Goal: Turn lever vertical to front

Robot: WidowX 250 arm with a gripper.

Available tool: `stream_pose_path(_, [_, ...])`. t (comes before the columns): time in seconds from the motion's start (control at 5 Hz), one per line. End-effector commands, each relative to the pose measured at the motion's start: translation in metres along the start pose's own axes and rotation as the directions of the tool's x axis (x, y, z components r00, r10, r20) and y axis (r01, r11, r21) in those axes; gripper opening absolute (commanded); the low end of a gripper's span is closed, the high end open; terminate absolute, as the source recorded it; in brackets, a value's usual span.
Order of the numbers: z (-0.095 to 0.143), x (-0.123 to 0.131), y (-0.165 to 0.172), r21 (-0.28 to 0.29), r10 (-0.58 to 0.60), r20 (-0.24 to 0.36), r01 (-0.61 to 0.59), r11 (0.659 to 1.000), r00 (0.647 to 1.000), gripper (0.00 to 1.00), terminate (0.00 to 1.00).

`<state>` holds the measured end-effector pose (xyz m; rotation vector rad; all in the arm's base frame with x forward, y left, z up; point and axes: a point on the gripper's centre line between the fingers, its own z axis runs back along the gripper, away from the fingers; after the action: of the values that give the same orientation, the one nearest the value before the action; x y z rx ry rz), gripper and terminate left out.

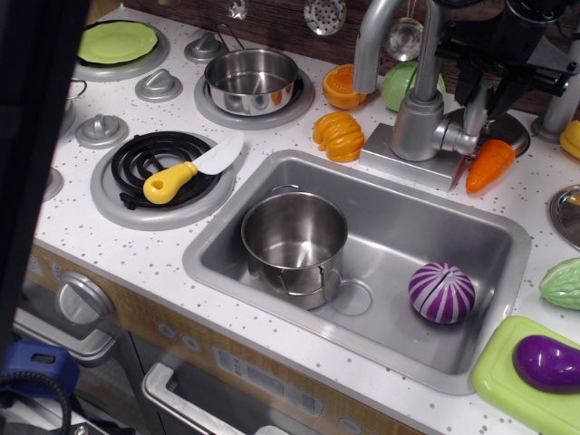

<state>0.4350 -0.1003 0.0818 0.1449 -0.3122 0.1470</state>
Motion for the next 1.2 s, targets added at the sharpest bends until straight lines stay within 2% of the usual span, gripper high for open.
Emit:
stream_pose_path(0.0, [0.013, -0.012, -0.009, -0.024, 0.012, -0.058, -0.013, 1.0, 0.998, 0.0, 0.0])
stream_pose_path(0.2, [0.007, -0.017, -0.011, 0.001, -0.005, -0.124, 0.005, 1.0, 0.992, 0.0, 0.0])
stream_pose_path(0.4, [-0.003, -0.023, -0.012, -0.01, -0.029, -0.164, 0.028, 1.0, 0.986, 0.0, 0.0])
stream_pose_path(0.6, [-0.015, -0.03, -0.014, -0.029, -0.026, -0.162, 0.022, 0.999, 0.986, 0.0, 0.0])
stream_pose_path(0.8, [-0.023, -0.039, -0.018, -0.005, -0.02, -0.127, 0.02, 1.0, 0.992, 0.0, 0.0])
stream_pose_path(1.0, [-0.029, -0.044, -0.017, -0.014, -0.02, -0.115, 0.019, 1.0, 0.993, 0.0, 0.0])
